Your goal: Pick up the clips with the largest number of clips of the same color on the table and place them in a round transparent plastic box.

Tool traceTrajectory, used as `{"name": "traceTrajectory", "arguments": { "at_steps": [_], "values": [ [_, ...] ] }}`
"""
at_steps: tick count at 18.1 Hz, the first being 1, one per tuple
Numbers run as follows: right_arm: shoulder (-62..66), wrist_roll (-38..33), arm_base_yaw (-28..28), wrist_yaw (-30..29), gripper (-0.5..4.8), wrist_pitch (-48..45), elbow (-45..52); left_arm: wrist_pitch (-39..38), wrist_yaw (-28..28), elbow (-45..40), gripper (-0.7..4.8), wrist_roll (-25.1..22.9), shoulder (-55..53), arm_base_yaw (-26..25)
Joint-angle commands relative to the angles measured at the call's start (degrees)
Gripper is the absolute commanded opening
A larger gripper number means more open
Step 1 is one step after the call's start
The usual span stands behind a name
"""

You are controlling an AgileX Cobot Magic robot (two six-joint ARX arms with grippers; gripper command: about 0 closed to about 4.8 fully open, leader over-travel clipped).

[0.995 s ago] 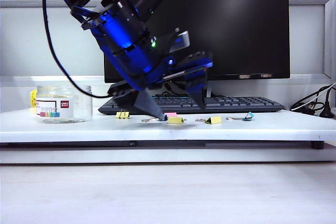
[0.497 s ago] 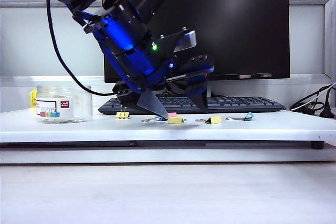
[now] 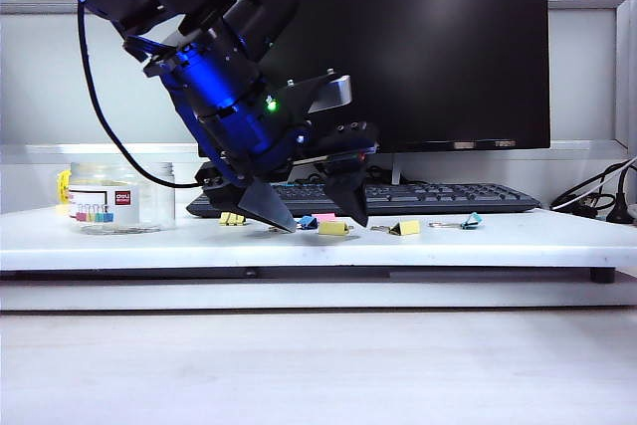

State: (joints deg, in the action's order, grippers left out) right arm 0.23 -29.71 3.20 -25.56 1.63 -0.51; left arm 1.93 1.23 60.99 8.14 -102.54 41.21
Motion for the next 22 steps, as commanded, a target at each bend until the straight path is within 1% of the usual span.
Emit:
{"name": "traceTrajectory", "arguments": {
  "at_steps": [1,4,10,11,12,13,15,17,22],
  "values": [
    [-0.1,0.2,0.0,0.0,-0.01,-0.5,0.2,0.9,-0.4,0.4,4.35,-0.2,0.0,0.3],
    [-0.1,0.2,0.0,-0.1,-0.01,-0.5,0.2,1.0,-1.4,1.0,4.35,0.0,-1.3,0.3],
    [-0.1,0.2,0.0,-0.1,-0.01,-0.5,0.2,1.1,-1.3,1.6,4.32,3.0,-3.6,0.5],
    [-0.1,0.2,0.0,-0.1,-0.01,-0.5,0.2,1.1,-1.3,1.6,4.28,3.1,-3.6,0.7],
    [-0.1,0.2,0.0,-0.1,-0.01,-0.5,0.2,1.0,-1.3,1.6,4.13,3.1,-3.6,0.7],
    [-0.1,0.2,0.0,-0.1,-0.01,-0.5,0.2,0.0,-1.5,1.6,3.73,3.3,-3.6,0.7],
    [-0.1,0.2,0.0,-0.1,-0.01,-0.5,0.2,-1.3,-1.6,1.6,3.7,3.3,-3.6,0.7],
    [-0.1,0.2,0.1,0.0,-0.01,-0.5,0.2,-2.6,-3.0,1.6,3.7,3.3,-3.6,0.8],
    [-0.1,0.2,0.0,-0.1,-0.01,-0.5,0.2,-3.7,-2.0,1.5,3.7,3.2,-3.6,3.7]
  ]
}}
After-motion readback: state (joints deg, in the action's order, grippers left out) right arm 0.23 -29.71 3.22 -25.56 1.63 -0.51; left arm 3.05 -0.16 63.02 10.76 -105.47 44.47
